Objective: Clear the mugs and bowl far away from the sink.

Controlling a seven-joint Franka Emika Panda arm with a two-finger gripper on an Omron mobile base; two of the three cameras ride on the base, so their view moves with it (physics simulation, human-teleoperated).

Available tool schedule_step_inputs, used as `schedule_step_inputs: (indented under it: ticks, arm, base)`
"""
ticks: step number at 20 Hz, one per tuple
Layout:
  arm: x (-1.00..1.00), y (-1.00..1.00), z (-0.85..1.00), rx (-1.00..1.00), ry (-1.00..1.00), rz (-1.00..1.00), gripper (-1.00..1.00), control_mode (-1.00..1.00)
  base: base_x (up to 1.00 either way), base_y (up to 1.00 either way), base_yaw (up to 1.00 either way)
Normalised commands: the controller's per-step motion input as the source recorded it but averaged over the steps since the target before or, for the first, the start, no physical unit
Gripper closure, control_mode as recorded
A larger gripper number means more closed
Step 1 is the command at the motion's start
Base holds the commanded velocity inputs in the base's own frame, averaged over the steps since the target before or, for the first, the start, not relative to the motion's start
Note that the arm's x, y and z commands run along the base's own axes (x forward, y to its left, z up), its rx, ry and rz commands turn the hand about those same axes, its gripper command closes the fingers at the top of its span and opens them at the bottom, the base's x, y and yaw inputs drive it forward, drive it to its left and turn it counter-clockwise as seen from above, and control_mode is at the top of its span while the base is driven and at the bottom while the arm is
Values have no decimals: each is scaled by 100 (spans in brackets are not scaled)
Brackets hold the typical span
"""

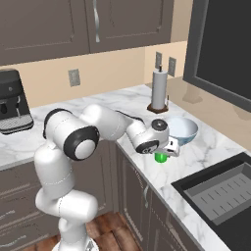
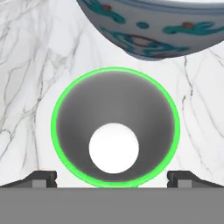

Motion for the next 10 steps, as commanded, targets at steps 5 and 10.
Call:
schedule_step_inputs:
  ticks: [5, 10]
  arm:
    - [19, -33, 0, 3, 0, 7, -100, -100]
    - [-1, -29, 0, 0, 0, 16, -100, -100]
  base:
    - [0, 0, 0]
    - [0, 0, 0]
